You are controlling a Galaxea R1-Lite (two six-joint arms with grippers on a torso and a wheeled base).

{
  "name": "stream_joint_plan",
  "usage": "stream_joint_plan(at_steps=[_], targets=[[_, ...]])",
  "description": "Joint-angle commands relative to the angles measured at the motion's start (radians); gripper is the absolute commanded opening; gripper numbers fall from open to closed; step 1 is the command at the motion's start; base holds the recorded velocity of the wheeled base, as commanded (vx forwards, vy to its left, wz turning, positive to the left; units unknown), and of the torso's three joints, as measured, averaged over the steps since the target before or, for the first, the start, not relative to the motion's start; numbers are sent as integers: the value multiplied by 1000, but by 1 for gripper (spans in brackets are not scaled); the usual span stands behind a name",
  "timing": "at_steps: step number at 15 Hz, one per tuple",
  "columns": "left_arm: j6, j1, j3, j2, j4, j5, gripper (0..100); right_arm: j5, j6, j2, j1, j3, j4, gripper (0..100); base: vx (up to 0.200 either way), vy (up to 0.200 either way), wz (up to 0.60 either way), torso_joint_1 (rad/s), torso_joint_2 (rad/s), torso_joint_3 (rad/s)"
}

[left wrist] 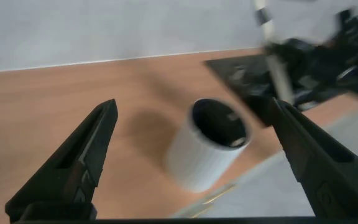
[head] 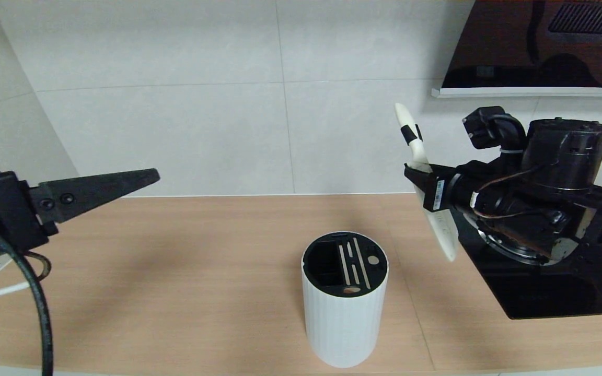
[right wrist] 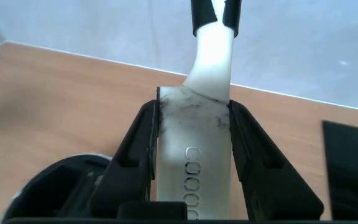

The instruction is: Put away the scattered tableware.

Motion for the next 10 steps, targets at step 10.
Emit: stream_joint_plan(at_steps=[10], targets=[[-310, -263, 60, 227, -319, 3, 100, -4, 41, -13, 173, 24, -2, 0, 0, 0, 0, 0, 0, 0]])
